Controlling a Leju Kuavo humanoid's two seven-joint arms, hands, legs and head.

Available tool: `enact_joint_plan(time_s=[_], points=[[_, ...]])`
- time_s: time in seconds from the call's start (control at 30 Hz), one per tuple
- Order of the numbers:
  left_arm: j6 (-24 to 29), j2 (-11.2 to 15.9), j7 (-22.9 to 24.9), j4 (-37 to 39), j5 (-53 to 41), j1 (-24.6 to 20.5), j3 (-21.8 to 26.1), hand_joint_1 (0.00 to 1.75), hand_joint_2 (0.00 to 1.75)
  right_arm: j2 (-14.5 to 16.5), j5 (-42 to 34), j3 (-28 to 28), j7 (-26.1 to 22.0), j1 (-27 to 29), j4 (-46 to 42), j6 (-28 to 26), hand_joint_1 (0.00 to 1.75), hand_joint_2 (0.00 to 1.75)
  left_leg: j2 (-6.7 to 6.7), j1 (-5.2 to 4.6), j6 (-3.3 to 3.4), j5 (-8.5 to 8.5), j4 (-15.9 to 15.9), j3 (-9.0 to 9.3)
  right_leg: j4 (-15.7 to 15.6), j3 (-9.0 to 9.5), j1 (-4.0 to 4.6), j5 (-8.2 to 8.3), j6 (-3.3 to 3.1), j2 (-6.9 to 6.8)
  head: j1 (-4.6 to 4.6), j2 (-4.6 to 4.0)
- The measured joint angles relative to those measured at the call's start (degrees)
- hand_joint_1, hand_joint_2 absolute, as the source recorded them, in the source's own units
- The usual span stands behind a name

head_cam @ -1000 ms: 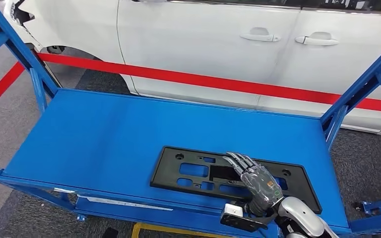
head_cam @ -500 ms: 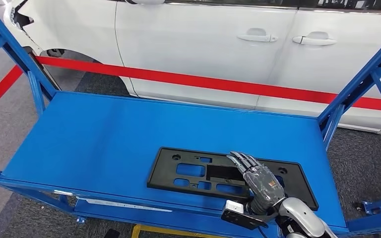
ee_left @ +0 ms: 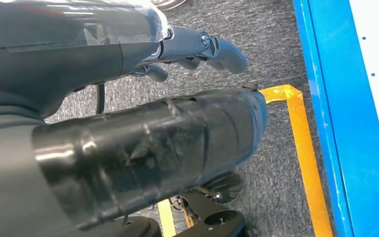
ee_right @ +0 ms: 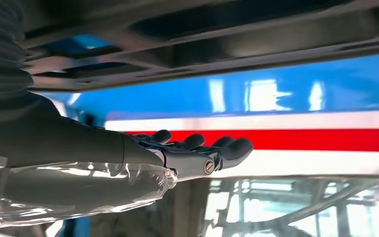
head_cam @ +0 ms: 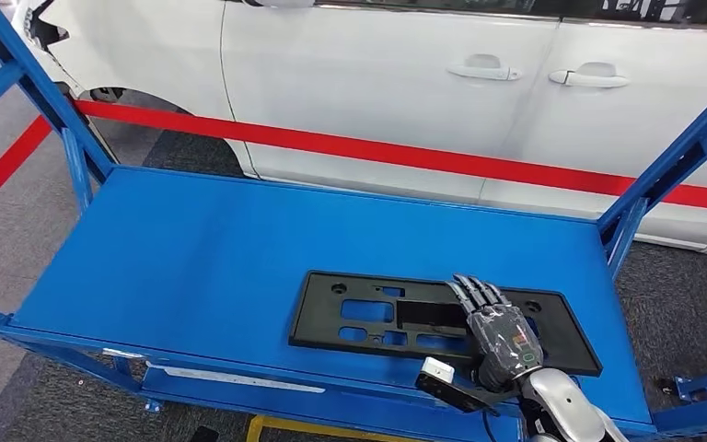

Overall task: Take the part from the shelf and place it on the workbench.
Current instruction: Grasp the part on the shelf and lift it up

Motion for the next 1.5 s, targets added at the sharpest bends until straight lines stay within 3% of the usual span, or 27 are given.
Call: enact_joint_plan(time_s=[0.13,0.2,0.27,0.3,0.33,0.37,0.43,0.5,0.6,0.67,0.77,0.8,0.83,0.87,0.97,1.03,1.1,1.17,1.2,1.27,1.3,1.33,1.37,1.4,1.43,1.5], points=[[0.0,-0.02,0.02,0.0,-0.01,0.01,0.0,0.0,0.0,1.31,1.9,-0.68,0.96,0.09,0.74,-0.3,0.0,1.75,0.05,-0.03,-1.15,-0.69,0.55,-0.19,-0.78,0.25,-0.15,0.26,-1.12,0.04,-0.01,-0.01],[0.0,-0.01,0.02,0.0,0.0,-0.03,0.0,0.0,0.0,2.0,2.44,-1.07,1.07,0.11,1.06,-0.38,0.0,1.75,0.09,0.04,-1.65,-3.67,5.15,-2.15,-1.13,0.51,-0.4,0.49,-1.76,-0.11,-0.01,-0.01],[0.0,-0.01,0.02,0.0,0.0,0.04,0.0,0.0,0.0,2.54,2.75,-1.27,1.16,0.15,1.37,-0.48,0.0,1.75,0.11,0.1,-1.99,-7.35,13.11,-5.79,-1.12,0.45,-0.33,0.49,-1.98,-0.17,-0.02,-0.01],[0.0,-0.01,0.03,0.0,0.0,0.11,0.0,0.0,0.0,2.76,2.81,-1.32,1.19,0.17,1.53,-0.54,0.0,1.75,0.11,0.12,-2.07,-8.08,15.86,-7.11,-1.07,0.44,-0.3,0.46,-2.02,-0.17,-0.02,-0.01],[0.0,-0.01,0.03,0.0,-0.01,0.18,0.0,0.0,0.0,2.95,2.83,-1.39,1.22,0.17,1.66,-0.61,0.0,1.75,0.11,0.13,-2.07,-7.64,16.51,-7.46,-1.01,0.46,-0.28,0.43,-2.03,-0.14,-0.02,-0.01],[0.0,-0.01,0.04,0.0,-0.01,0.21,0.0,0.0,0.0,3.11,2.83,-1.48,1.23,0.17,1.76,-0.68,0.0,1.75,0.11,0.13,-1.99,-6.08,14.66,-6.6,-0.94,0.52,-0.28,0.38,-2.02,-0.09,-0.03,0.0],[0.0,0.0,0.04,0.0,0.0,0.15,0.0,0.0,0.0,3.38,2.83,-1.66,1.24,0.17,1.92,-0.79,0.0,1.75,0.11,0.08,-1.57,-2.11,6.62,-2.74,-0.72,0.65,-0.22,0.19,-1.88,0.02,-0.03,-0.01],[0.0,0.01,0.04,0.0,0.0,0.04,0.0,0.0,0.0,3.56,2.84,-1.76,1.25,0.19,2.09,-0.86,0.0,1.75,0.09,-0.09,-1.13,-0.26,0.85,-0.03,-0.48,0.54,-0.03,0.05,-1.48,0.11,-0.02,-0.01],[0.0,0.02,0.04,0.0,0.0,0.09,0.01,0.0,0.0,3.72,2.85,-1.86,1.25,0.24,2.25,-0.92,0.0,1.75,0.08,-0.07,-0.45,0.11,-0.4,0.31,-0.61,0.42,0.05,0.15,-0.6,0.14,-0.02,-0.01],[0.0,0.02,0.03,0.0,0.0,0.08,0.02,0.0,0.0,3.78,2.85,-2.06,1.25,0.26,2.3,-0.94,0.0,1.75,0.15,0.19,0.28,0.61,-1.06,0.48,1.02,-0.26,-0.01,-1.23,0.03,0.11,0.01,-0.01],[0.0,0.0,0.04,0.0,0.0,0.04,0.02,0.0,0.0,3.88,2.85,-2.25,1.3,0.39,2.59,-0.96,0.0,1.75,0.22,0.25,0.72,0.85,-1.33,0.44,10.97,-4.83,-0.28,-6.53,0.8,0.07,0.01,-0.01],[0.0,0.0,0.04,0.0,0.0,0.07,0.02,0.0,0.0,3.91,2.85,-2.26,1.31,0.49,2.73,-0.95,0.0,1.75,0.23,0.23,0.72,0.84,-1.27,0.38,14.02,-6.3,-0.38,-7.49,0.97,0.06,0.01,-0.01],[0.0,0.01,0.04,0.0,-0.01,0.1,0.02,0.0,0.0,3.94,2.85,-2.26,1.32,0.58,2.85,-0.95,0.0,1.75,0.22,0.23,0.71,0.81,-1.2,0.35,15.23,-6.95,-0.47,-7.34,1.08,0.04,0.01,-0.01],[0.0,0.01,0.04,0.0,-0.01,0.11,0.02,0.0,0.0,3.96,2.85,-2.28,1.32,0.63,2.92,-0.95,0.0,1.75,0.19,0.24,0.66,0.75,-1.12,0.37,14.12,-6.45,-0.56,-6.06,1.13,0.02,0.02,-0.01],[0.0,-0.02,0.04,0.0,0.0,0.08,0.02,0.0,0.0,3.97,2.85,-2.37,1.32,0.54,2.98,-0.98,0.0,1.75,0.06,0.18,0.2,0.35,-0.71,0.52,2.87,-0.99,-0.66,-0.69,0.81,-0.05,0.02,-0.02],[0.0,-0.02,0.04,0.0,0.0,0.08,0.02,0.0,0.0,4.0,2.85,-2.43,1.32,0.46,3.01,-1.05,0.0,1.75,0.03,0.02,-0.32,0.2,-0.5,0.39,-0.44,0.43,-0.37,-0.03,0.26,0.03,0.01,-0.02],[0.0,-0.02,0.04,0.0,0.0,0.07,0.02,0.0,0.0,4.02,2.85,-2.48,1.32,0.39,3.01,-1.12,0.0,1.75,0.03,-0.03,-0.92,0.21,-0.58,0.4,-0.58,0.33,-0.26,0.08,-0.35,0.13,-0.01,-0.01],[0.0,-0.02,0.04,0.0,-0.01,0.05,0.02,0.0,0.0,4.07,2.85,-2.5,1.32,0.3,2.97,-1.14,0.0,1.75,0.05,0.07,-1.49,-0.93,0.67,-0.01,-0.97,0.53,-0.49,0.32,-1.07,0.05,-0.02,-0.01],[0.0,-0.02,0.04,0.0,-0.01,0.03,0.02,0.0,0.0,4.1,2.86,-2.5,1.32,0.28,2.95,-1.14,0.0,1.75,0.07,0.11,-1.74,-2.44,2.97,-0.97,-1.17,0.63,-0.64,0.42,-1.41,-0.04,-0.02,-0.01],[0.0,-0.02,0.04,0.0,0.01,0.08,0.02,0.0,0.0,4.23,2.99,-2.5,1.32,0.27,2.92,-1.13,0.0,1.75,0.1,0.24,-2.1,-6.42,10.56,-4.33,-1.21,0.66,-0.62,0.45,-1.77,-0.2,-0.02,-0.01],[0.0,-0.02,0.04,0.0,0.01,0.14,0.02,0.0,0.0,4.3,3.12,-2.51,1.32,0.28,2.94,-1.1,0.0,1.75,0.11,0.28,-2.22,-7.8,14.23,-5.98,-1.18,0.64,-0.58,0.45,-1.8,-0.24,-0.02,-0.01],[0.0,-0.01,0.04,0.0,0.0,0.21,0.02,0.0,0.0,4.37,3.32,-2.51,1.34,0.28,2.97,-1.08,0.0,1.75,0.11,0.31,-2.27,-8.07,16.16,-6.86,-1.14,0.65,-0.54,0.44,-1.81,-0.24,-0.02,-0.01],[0.0,-0.01,0.05,0.0,-0.01,0.25,0.02,0.0,0.0,4.42,3.57,-2.51,1.38,0.28,3.01,-1.06,0.0,1.75,0.11,0.33,-2.24,-7.21,15.87,-6.7,-1.08,0.68,-0.51,0.42,-1.82,-0.21,-0.02,-0.01],[0.0,-0.01,0.05,0.0,-0.01,0.26,0.02,0.0,0.0,4.48,3.89,-2.53,1.42,0.27,3.04,-1.05,0.0,1.75,0.12,0.34,-2.13,-5.37,13.19,-5.4,-1.01,0.73,-0.5,0.38,-1.8,-0.16,-0.02,-0.01],[0.01,-0.01,0.05,0.0,-0.01,0.24,0.02,0.0,0.0,4.55,4.23,-2.54,1.47,0.27,3.07,-1.06,0.15,1.75,0.12,0.35,-1.95,-3.17,8.95,-3.36,-0.91,0.78,-0.49,0.32,-1.74,-0.1,-0.02,-0.01],[0.02,-0.01,0.04,0.0,0.0,0.11,0.02,0.0,0.0,4.73,4.69,-2.62,1.54,0.27,3.15,-1.06,0.92,1.75,0.1,0.2,-1.54,-0.68,1.79,-0.01,-0.6,0.62,-0.27,0.17,-1.35,0.02,-0.01,-0.01]])
